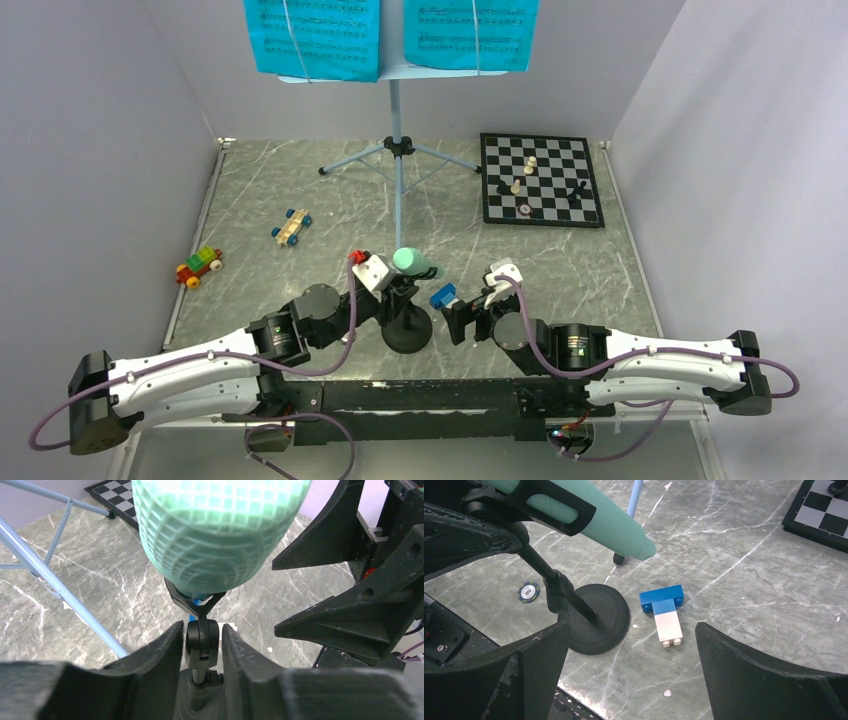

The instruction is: Pack up the instrument practice props

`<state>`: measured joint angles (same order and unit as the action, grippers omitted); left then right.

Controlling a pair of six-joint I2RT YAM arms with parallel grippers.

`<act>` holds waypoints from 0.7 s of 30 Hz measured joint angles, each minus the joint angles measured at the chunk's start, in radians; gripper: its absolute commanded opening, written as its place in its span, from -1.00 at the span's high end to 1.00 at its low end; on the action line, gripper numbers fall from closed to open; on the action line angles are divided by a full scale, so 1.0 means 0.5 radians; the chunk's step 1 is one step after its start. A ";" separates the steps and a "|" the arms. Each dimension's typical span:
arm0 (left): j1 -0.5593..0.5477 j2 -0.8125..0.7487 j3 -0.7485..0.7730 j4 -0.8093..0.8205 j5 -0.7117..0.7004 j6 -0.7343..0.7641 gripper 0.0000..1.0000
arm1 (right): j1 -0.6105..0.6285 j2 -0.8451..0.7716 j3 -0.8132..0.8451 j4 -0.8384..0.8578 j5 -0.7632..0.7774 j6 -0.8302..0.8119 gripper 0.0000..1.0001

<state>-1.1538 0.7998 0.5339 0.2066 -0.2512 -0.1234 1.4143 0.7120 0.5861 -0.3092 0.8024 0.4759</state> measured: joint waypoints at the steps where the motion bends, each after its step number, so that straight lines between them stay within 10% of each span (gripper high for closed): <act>1: 0.000 0.008 0.000 0.001 -0.005 0.004 0.40 | 0.000 0.000 0.000 -0.001 0.000 0.000 -0.99; 7: 0.000 0.050 0.000 0.044 -0.020 0.018 0.97 | 0.000 0.001 0.000 -0.009 -0.001 0.000 -0.99; 21: -0.002 0.085 -0.217 0.152 -0.075 -0.127 1.00 | 0.000 0.042 0.000 0.009 -0.001 0.000 -0.99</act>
<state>-1.1545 0.8425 0.4252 0.2825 -0.2886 -0.1867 1.4143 0.7330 0.5861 -0.3046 0.8021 0.4759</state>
